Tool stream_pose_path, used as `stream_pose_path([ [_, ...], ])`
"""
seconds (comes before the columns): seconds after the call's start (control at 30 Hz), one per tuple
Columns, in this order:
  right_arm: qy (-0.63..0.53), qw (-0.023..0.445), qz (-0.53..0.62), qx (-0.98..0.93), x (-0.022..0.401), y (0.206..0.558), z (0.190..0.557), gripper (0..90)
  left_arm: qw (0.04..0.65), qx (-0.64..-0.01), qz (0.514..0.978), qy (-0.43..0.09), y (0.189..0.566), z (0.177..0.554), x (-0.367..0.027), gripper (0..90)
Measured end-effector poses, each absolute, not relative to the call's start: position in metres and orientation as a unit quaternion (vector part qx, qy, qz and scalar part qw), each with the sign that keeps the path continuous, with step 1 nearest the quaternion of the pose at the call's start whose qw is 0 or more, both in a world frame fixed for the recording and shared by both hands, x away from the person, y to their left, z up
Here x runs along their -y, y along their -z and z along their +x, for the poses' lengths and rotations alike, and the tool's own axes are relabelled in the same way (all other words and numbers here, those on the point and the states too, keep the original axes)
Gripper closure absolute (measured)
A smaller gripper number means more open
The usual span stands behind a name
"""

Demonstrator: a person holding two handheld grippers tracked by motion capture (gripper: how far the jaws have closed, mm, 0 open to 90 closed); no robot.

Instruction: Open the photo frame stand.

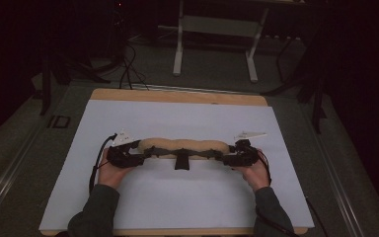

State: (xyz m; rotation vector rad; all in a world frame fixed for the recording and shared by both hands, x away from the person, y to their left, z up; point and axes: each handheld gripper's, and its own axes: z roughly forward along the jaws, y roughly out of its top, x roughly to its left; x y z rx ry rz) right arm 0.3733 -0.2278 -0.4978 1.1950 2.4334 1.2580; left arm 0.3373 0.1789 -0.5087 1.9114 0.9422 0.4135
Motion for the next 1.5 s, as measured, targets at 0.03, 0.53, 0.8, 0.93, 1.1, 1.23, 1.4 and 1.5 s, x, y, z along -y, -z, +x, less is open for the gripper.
stream_pose_path([
  [0.03, -0.42, 0.074, 0.398, -0.812, 0.23, 0.497, 0.372, 35.6, 0.466, -0.383, 0.78, -0.167, 0.508, 0.336, -0.18, 40.6],
  [0.53, -0.433, 0.065, 0.413, -0.799, 0.248, 0.495, 0.36, 43.9, 0.474, -0.4, 0.769, -0.154, 0.508, 0.329, -0.183, 42.2],
  [0.8, -0.424, 0.081, 0.409, -0.804, 0.241, 0.499, 0.354, 43.7, 0.478, -0.401, 0.766, -0.156, 0.51, 0.325, -0.185, 43.8],
  [0.93, -0.431, 0.085, 0.415, -0.796, 0.241, 0.501, 0.349, 43.5, 0.475, -0.405, 0.765, -0.159, 0.51, 0.322, -0.187, 45.3],
  [1.1, -0.432, 0.089, 0.418, -0.794, 0.241, 0.503, 0.341, 43.4, 0.473, -0.404, 0.765, -0.166, 0.505, 0.314, -0.195, 45.5],
  [1.23, -0.439, 0.088, 0.423, -0.788, 0.241, 0.501, 0.338, 43.5, 0.483, -0.401, 0.76, -0.167, 0.499, 0.307, -0.2, 45.6],
  [1.4, -0.445, 0.09, 0.423, -0.784, 0.241, 0.498, 0.334, 44.0, 0.497, -0.399, 0.751, -0.172, 0.493, 0.302, -0.202, 45.6],
  [1.5, -0.441, 0.093, 0.423, -0.786, 0.239, 0.497, 0.331, 44.1, 0.502, -0.398, 0.748, -0.173, 0.489, 0.301, -0.204, 46.1],
])
